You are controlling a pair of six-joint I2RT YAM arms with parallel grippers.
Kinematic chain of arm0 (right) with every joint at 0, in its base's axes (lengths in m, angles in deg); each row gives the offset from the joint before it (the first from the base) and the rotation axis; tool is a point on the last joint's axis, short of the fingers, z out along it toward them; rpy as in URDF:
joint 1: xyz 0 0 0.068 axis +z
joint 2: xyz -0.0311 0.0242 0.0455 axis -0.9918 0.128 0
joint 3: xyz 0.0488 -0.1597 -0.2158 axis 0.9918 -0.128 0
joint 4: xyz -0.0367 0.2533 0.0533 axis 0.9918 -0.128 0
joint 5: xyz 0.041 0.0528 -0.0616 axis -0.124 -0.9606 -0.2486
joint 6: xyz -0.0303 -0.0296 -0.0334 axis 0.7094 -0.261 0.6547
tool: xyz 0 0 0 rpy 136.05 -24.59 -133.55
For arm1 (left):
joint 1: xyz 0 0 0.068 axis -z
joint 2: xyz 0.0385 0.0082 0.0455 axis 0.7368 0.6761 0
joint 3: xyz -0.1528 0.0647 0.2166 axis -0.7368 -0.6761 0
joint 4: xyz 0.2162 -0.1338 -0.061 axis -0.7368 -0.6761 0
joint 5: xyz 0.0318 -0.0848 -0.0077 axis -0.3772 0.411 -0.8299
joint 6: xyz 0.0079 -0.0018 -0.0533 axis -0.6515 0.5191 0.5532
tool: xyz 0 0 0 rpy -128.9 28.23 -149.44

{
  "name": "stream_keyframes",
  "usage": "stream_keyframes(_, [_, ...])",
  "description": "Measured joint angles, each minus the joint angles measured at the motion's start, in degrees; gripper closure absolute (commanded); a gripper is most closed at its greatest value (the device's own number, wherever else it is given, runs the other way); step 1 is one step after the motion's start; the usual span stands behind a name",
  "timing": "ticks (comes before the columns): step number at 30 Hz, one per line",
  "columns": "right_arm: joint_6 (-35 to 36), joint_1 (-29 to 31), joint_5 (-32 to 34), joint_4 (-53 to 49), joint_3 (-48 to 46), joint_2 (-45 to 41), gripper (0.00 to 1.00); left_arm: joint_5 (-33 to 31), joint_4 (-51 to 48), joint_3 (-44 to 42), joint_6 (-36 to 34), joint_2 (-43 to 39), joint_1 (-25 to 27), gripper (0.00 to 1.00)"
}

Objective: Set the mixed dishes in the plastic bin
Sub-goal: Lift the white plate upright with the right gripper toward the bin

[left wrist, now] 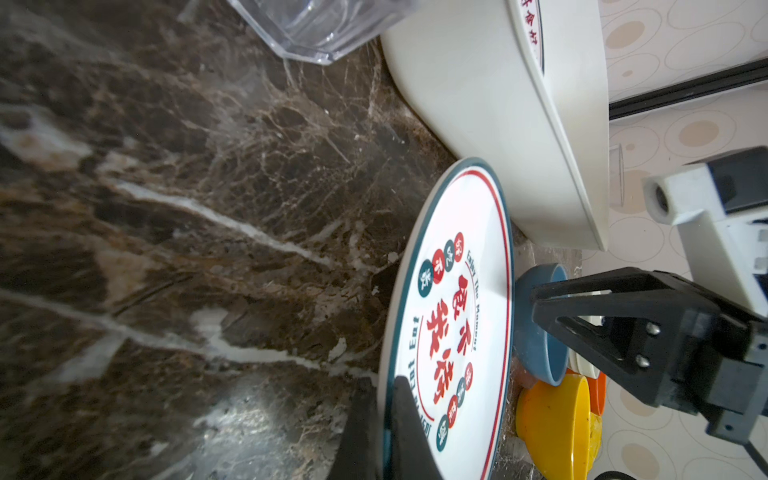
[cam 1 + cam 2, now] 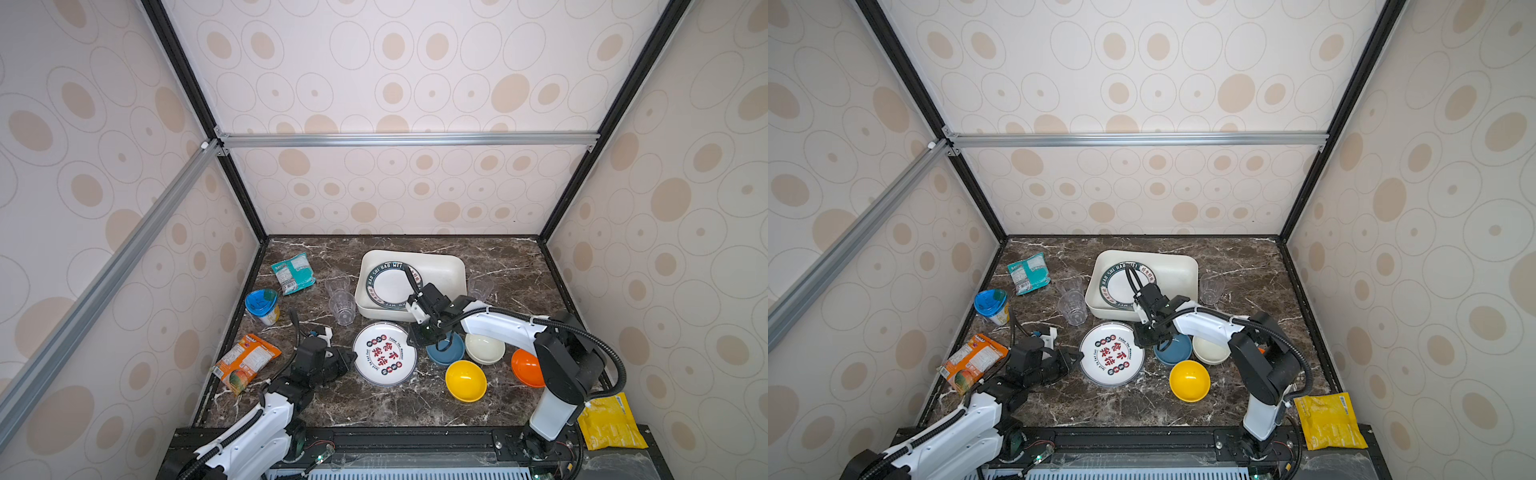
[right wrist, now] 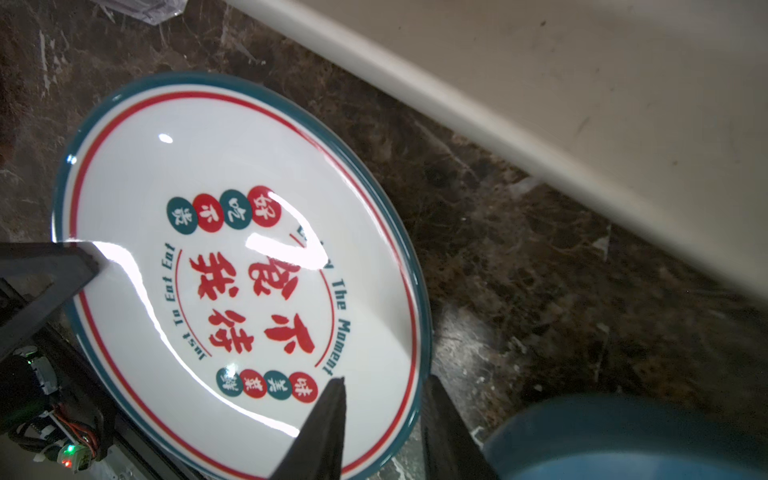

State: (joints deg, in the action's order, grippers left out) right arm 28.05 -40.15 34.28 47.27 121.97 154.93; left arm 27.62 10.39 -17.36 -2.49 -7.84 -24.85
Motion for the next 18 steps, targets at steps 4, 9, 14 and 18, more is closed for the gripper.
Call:
stream_keyframes(4, [-0.5, -0.8, 0.2, 0.0, 0.0, -0.9, 0.66, 0.5, -1.2, 1.6, 0.0, -0.6, 0.0, 1.00])
stream_keyframes(9, [-1.4, -2.1, 0.4, 0.3, 0.0, -3.9, 0.65, 1.9, -4.2, 4.1, -0.5, -0.8, 0.0, 1.00])
stream_keyframes(14, [-2.5, -4.0, 0.3, 0.3, 0.0, -8.1, 0.59, 3.0, -6.6, 7.3, -0.9, -1.2, -0.1, 1.00])
stream_keyframes(18, [-3.1, -6.3, -0.7, 0.6, 0.0, -10.5, 0.59, 4.1, -5.9, 8.8, -0.8, -1.0, -0.5, 1.00])
